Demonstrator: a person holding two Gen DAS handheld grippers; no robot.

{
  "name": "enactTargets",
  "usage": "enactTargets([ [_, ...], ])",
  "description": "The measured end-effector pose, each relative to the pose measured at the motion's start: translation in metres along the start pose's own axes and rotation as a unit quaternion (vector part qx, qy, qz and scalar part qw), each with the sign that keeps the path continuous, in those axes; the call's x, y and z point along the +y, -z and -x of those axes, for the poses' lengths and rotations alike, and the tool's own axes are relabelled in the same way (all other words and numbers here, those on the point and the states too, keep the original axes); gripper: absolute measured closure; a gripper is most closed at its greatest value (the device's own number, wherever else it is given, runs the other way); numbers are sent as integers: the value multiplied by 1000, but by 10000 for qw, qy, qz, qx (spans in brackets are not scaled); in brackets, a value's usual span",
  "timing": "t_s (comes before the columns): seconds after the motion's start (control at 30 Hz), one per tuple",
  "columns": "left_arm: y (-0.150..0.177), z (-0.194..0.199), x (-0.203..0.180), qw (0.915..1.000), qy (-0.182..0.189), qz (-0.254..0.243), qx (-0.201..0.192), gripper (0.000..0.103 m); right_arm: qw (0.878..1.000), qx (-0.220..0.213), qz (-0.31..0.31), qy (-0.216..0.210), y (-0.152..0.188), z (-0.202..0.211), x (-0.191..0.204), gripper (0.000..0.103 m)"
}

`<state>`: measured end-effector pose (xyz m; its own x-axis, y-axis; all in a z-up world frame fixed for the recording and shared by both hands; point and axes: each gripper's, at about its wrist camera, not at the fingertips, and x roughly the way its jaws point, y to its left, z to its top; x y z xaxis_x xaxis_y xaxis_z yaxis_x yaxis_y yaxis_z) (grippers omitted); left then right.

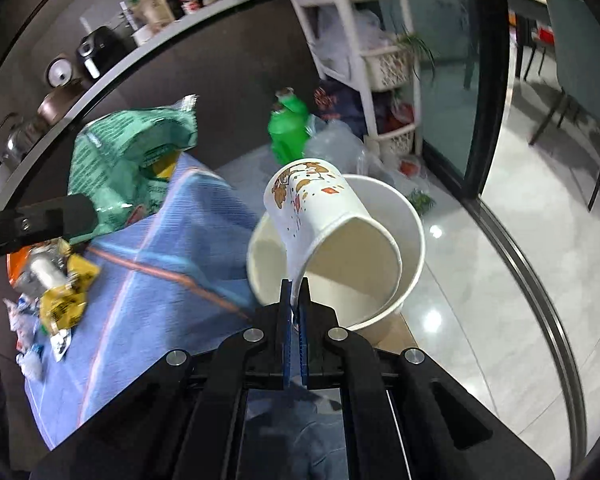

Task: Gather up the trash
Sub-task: 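Carry both items to the white bin and open both tools to drop them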

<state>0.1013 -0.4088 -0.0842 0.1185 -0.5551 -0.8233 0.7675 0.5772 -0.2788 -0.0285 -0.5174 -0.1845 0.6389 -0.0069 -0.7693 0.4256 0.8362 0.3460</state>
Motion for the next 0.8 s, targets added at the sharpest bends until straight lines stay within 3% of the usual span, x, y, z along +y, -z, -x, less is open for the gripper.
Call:
enactTargets([
  [0.23, -25, -86, -10, 9982, -100, -152, 576, 98, 9994, 262, -193, -133, -8, -43, -31, 100],
  [0.43, -24, -119, -8, 9962, -238, -176, 821, 97, 9986, 407, -244, -246, -13, -68, -43, 100],
  [0.63, -26, -129, -8, 9956, -520, -269, 736, 93, 9986, 481, -131, -193, -10, -75, -45, 96],
  [0.8, -28, -120, -8, 9955, -698, -281, 572, 78, 9989, 411, -21, -231, -8, -75, -44, 74],
])
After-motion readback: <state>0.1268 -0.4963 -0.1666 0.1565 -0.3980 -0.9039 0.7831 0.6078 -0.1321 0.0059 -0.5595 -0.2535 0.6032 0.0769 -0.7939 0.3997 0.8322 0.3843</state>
